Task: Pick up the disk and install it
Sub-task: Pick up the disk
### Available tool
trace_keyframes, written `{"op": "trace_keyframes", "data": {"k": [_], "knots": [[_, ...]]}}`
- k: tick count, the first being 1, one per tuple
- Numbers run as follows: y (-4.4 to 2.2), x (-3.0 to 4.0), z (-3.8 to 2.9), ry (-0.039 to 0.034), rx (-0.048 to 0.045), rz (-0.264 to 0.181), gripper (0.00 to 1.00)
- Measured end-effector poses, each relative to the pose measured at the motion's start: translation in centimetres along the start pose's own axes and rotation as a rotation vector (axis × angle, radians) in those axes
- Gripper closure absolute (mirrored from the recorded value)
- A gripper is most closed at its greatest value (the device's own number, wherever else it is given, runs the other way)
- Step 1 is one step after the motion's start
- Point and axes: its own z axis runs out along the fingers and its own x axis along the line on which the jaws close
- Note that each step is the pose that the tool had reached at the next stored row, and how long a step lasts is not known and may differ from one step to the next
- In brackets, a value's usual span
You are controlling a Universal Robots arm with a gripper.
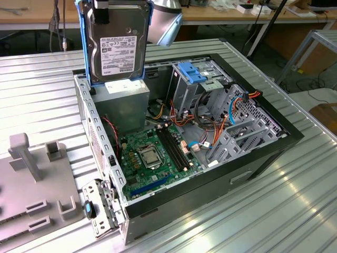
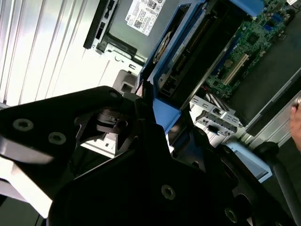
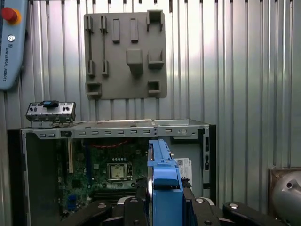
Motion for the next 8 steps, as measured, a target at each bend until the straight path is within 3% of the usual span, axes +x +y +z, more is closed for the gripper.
{"op": "trace_keyframes", "data": {"k": [6, 8], "knots": [[-0.91, 0.60, 0.29, 0.0012, 0.0001, 0.000, 0.63], [-1.26, 1.22, 0.45, 0.0020, 0.0001, 0.000, 0.63]]}}
